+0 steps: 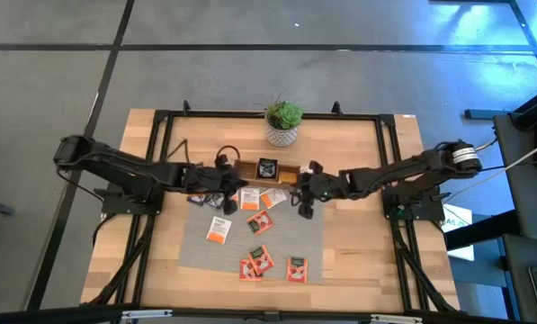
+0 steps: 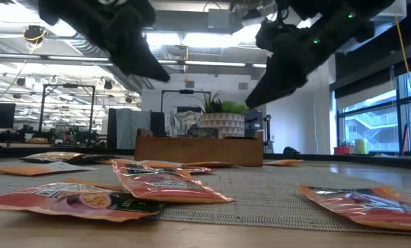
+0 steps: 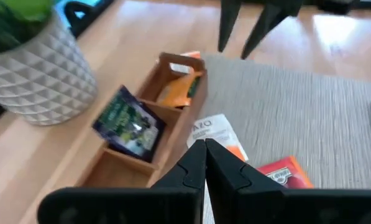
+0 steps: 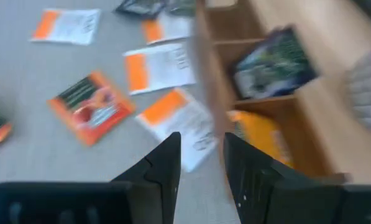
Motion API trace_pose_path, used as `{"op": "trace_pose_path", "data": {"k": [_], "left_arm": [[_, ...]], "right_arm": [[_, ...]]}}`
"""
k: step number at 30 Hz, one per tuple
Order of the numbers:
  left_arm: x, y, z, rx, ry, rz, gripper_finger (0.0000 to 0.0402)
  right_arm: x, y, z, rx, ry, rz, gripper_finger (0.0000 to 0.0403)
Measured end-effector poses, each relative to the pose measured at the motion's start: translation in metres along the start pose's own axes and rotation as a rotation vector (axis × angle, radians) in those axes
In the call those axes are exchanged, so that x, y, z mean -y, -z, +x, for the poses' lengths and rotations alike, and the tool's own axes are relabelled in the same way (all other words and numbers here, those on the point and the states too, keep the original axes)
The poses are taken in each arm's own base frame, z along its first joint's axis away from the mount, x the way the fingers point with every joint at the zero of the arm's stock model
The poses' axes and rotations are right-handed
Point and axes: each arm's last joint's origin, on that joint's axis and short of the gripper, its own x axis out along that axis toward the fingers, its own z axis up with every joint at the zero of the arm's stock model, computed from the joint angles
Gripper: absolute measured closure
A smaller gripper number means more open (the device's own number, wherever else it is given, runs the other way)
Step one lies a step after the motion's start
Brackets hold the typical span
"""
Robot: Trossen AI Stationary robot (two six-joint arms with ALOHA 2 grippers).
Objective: Pick & Place Tea
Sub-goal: Adjust the orange tea bag
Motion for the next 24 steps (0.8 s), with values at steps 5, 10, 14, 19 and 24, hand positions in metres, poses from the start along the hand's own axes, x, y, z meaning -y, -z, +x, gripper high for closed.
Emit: {"op": "trace_pose_path", "data": {"k": [5,10,14,19,24], "left_arm": [[0.007,0.012,0.022,-0.048,0.018,0.020,0.0399],[0.008,0.015,0.029,-0.060,0.015,0.025,0.0396],[0.008,0.013,0.026,-0.049,0.030,0.020,0.0399],[0.008,0.011,0.024,-0.043,0.048,0.017,0.0397],[0.008,0.012,0.024,-0.048,0.051,0.019,0.0399]], "right_arm": [[-0.011,0.009,0.010,-0.044,-0.101,-0.058,0.0281],[-0.010,0.016,0.036,-0.039,-0.039,-0.073,0.0281],[-0.002,0.012,0.052,-0.065,0.016,-0.063,0.0281],[0.011,0.007,0.063,-0.094,0.056,-0.053,0.0281],[0.020,0.004,0.065,-0.087,0.107,-0.048,0.0281]]}}
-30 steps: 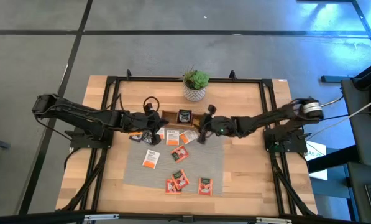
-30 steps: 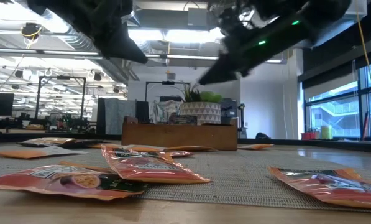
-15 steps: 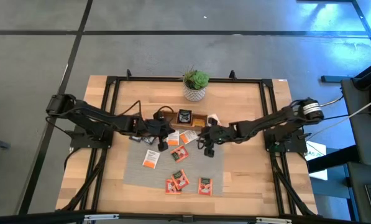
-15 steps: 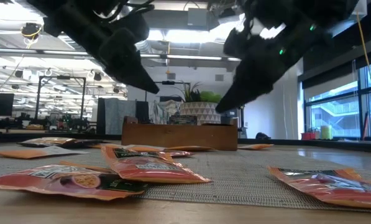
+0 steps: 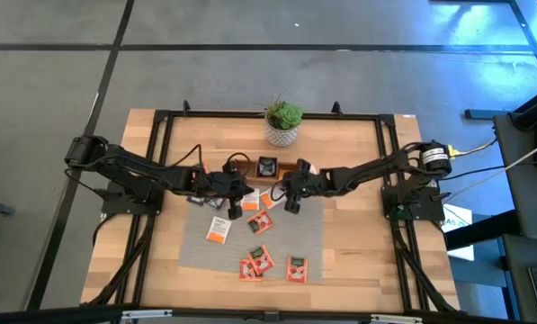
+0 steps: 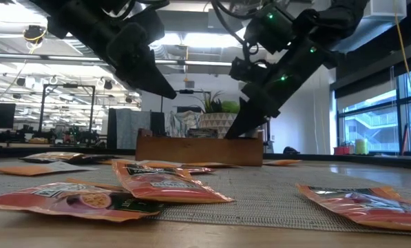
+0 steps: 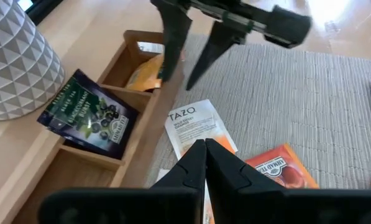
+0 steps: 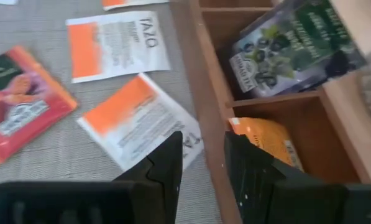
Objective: Pick & Place Tea
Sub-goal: Adjust the orange tea bag
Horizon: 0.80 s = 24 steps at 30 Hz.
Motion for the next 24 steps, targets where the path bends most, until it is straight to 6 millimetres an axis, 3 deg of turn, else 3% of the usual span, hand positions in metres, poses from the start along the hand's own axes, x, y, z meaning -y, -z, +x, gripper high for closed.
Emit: {"op": "trace_pose_path", "data": {"k": [11,24], "left_arm": [[0.000,0.000,0.000,-0.001,0.008,0.000,0.0399],[0.000,0.000,0.000,-0.002,0.008,0.000,0.0399]], "right_arm": [[0.006,-0.002,0.000,0.013,0.066,-0.014,0.0281],[0.034,-0.003,0.006,0.001,0.180,-0.007,0.0281]]}}
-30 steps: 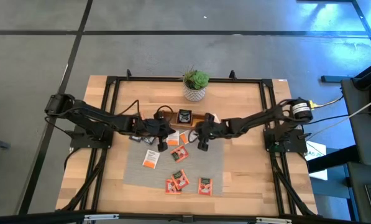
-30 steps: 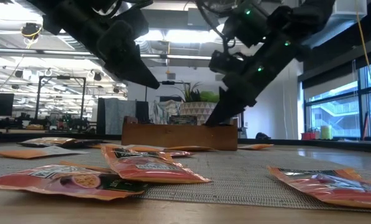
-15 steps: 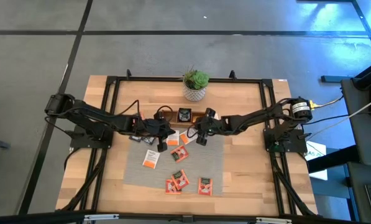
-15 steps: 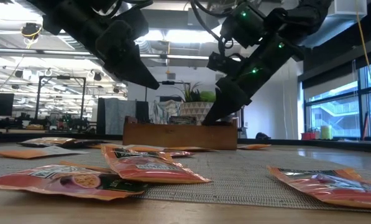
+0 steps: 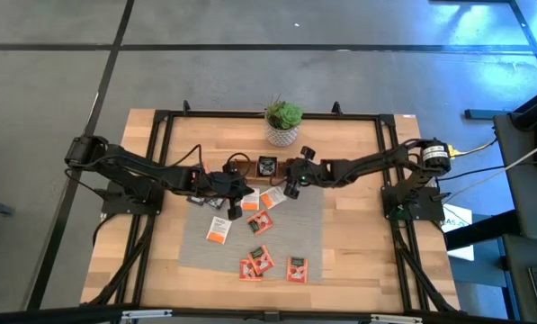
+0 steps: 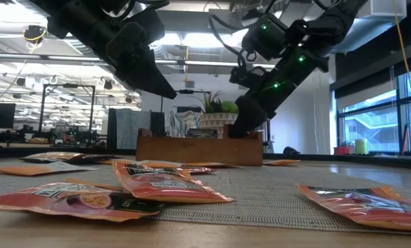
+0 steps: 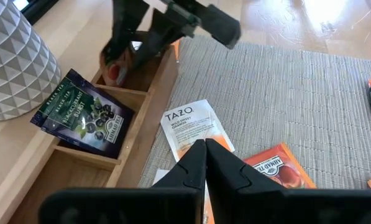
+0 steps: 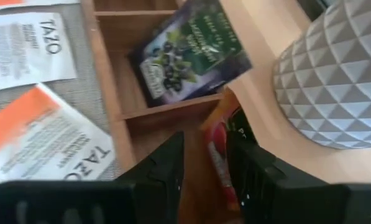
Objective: Pick & Place Tea
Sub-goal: Adjust the orange tea bag
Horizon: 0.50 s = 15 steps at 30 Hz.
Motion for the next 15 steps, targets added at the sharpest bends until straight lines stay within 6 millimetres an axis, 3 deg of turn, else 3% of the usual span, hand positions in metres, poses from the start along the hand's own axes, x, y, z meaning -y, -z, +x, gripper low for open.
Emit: {"op": "trace_pose_path", "data": {"k": [15], "left_arm": [[0.000,0.000,0.000,0.000,0.000,0.000,0.0396]], "right_arm": [[0.020,-0.002,0.007,0.006,0.045,0.018,0.0281]]}}
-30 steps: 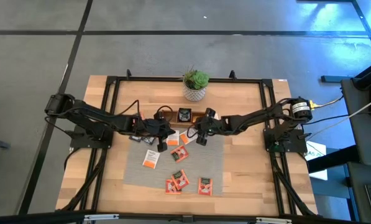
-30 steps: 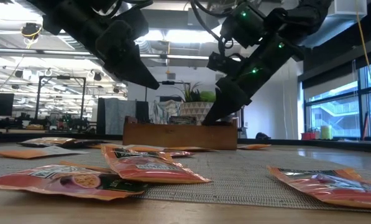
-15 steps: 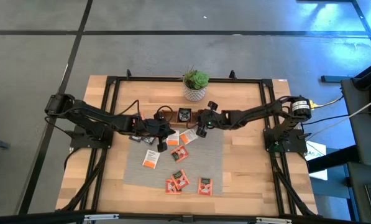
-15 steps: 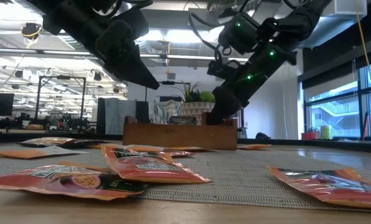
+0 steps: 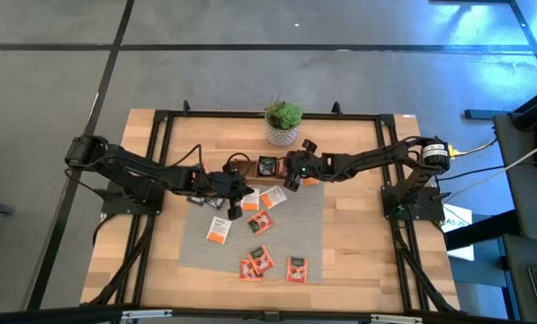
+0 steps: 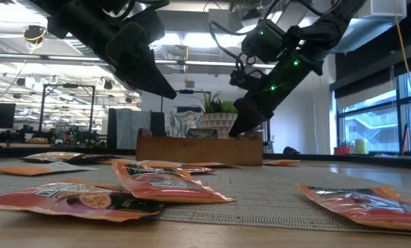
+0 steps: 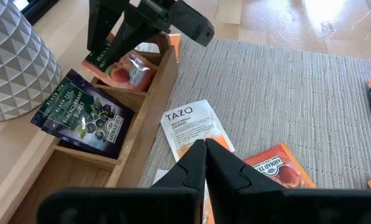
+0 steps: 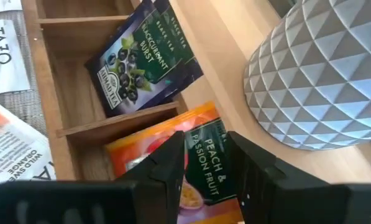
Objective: Pick & Place Tea
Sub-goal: Adjust the orange tea bag, then put the white tea bag into the left section of the wooden organizer
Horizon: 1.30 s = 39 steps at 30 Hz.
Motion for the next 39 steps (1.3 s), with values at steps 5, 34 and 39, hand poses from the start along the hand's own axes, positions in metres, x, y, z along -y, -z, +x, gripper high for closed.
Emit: {"op": "trace_pose_path", "data": {"k": [5,34,39], "left_arm": [[0.000,0.000,0.000,-0.002,0.000,0.016,0.0399],[0.018,0.035,0.066,-0.010,0.047,-0.026,0.0399],[0.022,0.045,0.083,-0.030,0.039,-0.012,0.0399]], "right_arm": [[-0.005,-0.003,-0.005,0.022,-0.014,-0.005,0.0281],[-0.078,0.000,-0.042,0.002,-0.369,0.469,0.0281],[-0.077,0.007,-0.039,-0.071,-0.313,0.591,0.0281]]}}
